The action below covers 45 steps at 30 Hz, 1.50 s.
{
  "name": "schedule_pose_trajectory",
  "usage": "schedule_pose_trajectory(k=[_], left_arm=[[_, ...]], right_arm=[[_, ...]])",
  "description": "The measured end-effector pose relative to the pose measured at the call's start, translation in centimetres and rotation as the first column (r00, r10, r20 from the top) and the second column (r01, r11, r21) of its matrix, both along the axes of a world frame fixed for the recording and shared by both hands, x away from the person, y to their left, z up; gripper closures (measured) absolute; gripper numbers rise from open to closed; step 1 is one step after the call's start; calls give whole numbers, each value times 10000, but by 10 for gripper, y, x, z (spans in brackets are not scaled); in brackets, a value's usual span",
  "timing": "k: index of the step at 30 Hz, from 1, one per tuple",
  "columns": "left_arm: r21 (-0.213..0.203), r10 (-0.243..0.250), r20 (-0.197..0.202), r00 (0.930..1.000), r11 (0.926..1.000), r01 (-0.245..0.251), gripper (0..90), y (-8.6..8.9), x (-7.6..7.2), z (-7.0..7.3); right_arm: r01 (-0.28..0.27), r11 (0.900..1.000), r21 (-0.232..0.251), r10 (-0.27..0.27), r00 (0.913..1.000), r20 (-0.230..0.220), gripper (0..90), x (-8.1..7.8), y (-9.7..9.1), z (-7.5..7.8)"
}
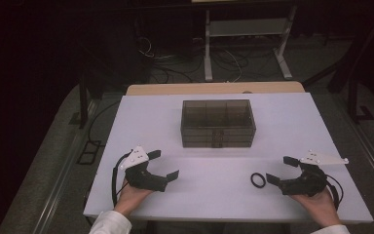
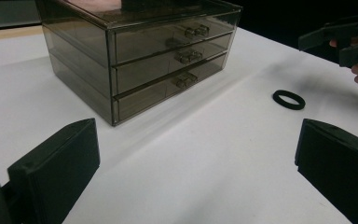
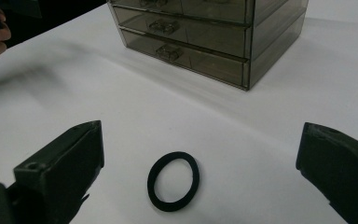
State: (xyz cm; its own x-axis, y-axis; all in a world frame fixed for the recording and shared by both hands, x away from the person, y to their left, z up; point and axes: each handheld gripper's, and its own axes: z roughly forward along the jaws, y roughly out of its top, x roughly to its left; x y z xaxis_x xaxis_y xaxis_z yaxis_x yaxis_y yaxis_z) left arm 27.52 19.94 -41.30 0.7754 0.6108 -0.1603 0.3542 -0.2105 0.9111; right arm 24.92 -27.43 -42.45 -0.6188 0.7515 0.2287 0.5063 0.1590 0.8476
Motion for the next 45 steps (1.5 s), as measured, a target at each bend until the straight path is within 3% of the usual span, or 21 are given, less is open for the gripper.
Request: schedule_pose_trajectory(k=[35, 45], left_arm=[[69, -132, 61, 9999, 9999, 132, 0, -2, -1, 0], [98, -146, 49, 9999, 9998, 145, 0, -3, -1, 0]], right_arm=[[-91, 10000, 6, 91, 9999, -74, 4, 0, 2, 1], [-215, 9997, 79, 218, 9992, -323, 4, 5, 4, 3]])
